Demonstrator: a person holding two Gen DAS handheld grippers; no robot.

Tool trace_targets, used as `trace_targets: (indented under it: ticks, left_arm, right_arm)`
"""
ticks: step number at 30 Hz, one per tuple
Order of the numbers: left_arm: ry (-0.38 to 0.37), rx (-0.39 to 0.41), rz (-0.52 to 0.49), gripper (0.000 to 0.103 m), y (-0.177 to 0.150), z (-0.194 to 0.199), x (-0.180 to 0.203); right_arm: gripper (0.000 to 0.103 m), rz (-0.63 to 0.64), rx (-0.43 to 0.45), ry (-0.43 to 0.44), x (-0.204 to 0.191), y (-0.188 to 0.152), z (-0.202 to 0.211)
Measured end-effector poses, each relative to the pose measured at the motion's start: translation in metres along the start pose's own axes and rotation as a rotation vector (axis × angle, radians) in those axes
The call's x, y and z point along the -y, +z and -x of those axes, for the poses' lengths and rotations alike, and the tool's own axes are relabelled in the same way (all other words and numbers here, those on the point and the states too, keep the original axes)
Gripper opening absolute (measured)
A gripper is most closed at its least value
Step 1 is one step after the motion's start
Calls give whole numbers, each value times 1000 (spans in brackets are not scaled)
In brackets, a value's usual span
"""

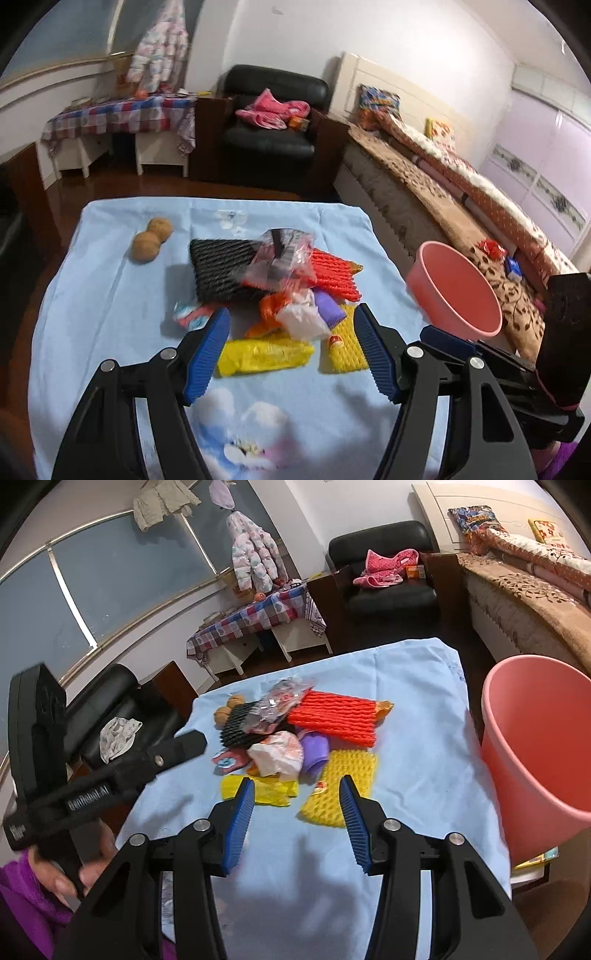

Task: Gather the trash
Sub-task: 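Move both open tools back over the trash on the table, then grasp the clear barcode plastic bag with the left tool while the right tool grasps the red foam net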

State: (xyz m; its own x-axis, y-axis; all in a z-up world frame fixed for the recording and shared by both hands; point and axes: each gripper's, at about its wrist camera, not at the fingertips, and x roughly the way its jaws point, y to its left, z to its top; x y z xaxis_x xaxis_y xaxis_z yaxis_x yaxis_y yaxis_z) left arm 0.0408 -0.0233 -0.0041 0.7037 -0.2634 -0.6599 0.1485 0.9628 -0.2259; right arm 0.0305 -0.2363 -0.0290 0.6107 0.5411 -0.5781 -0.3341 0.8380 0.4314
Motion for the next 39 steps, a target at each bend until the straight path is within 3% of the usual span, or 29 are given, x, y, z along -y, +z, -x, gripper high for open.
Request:
trace_targets:
  ticks: [12, 14, 16, 18, 20, 27, 36, 37, 38, 39]
  left_arm:
    - [64, -73, -184, 66, 50, -68, 26]
    - [70, -95, -182, 58, 55, -81, 23]
    - [75, -129, -174, 44, 56, -93, 17]
    - [77, -161, -151, 18, 54, -103, 8]
    - [70, -176, -103, 12, 53, -107, -4]
    - [-6, -90, 24, 8, 55, -77, -37]
    - [-40, -65, 122, 8, 49, -60, -62]
    - [-43, -61, 124, 8, 49, -58, -62]
    - [-45, -55, 126, 8, 49, -56, -63]
    - [-47, -50, 126, 8, 49, -55, -64]
  right_arm:
    - [48, 46, -20, 19, 19, 9, -21]
    - [48, 43, -24, 40, 22, 14, -25]
    - [48, 50, -27, 53, 23, 18, -28]
    - [48, 62, -32, 61, 23, 23, -32]
    - [48, 78, -38, 54, 22, 29, -38]
    - [48, 183, -101, 44, 12, 48, -70]
    - [48, 303, -150, -19, -6, 54, -111]
    - [44, 298, -163, -20, -5, 53, -114]
    - [28, 279, -172, -4, -5, 52, -115]
    - [24, 261, -179, 5, -3, 52, -116]
